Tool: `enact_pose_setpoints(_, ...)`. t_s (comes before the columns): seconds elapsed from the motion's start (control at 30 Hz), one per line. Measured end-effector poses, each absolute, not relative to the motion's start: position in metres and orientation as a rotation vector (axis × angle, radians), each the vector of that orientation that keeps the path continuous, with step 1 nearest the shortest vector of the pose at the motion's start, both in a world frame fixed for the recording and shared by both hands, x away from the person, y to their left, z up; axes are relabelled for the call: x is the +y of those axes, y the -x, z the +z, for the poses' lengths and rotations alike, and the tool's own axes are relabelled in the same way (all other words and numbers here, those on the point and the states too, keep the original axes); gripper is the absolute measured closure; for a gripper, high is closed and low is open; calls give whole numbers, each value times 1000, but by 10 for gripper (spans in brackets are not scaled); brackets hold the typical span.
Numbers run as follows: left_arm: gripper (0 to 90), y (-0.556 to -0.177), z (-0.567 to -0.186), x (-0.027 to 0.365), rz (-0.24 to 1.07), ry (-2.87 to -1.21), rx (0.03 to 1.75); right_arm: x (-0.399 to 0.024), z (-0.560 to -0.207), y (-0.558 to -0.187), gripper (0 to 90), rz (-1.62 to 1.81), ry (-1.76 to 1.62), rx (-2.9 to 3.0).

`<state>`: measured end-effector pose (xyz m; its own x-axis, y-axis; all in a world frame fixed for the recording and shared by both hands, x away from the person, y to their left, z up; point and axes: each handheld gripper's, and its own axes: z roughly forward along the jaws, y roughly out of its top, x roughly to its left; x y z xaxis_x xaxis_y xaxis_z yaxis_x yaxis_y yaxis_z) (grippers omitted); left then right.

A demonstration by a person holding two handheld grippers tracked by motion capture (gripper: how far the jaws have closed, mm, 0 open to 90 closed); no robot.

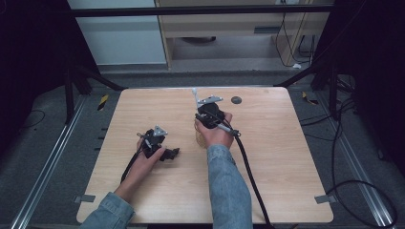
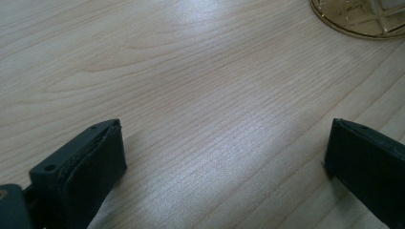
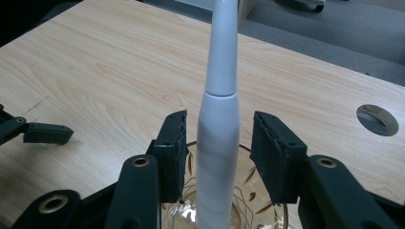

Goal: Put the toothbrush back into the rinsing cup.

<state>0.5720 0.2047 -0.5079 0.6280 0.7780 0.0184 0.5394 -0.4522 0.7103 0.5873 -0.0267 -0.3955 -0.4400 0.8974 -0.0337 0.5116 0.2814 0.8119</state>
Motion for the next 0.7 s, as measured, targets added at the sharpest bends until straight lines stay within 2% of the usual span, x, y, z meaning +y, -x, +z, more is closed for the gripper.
enact_pose_setpoints(0.47,0,-572,-508,205,450,-2169,1025,-33,-386,-580,545,1026,-1251,2062)
enact_pose_setpoints(0.7,0,-572,-508,205,450,-2169,1025,-38,-382,-578,472,1016,-1272,2050)
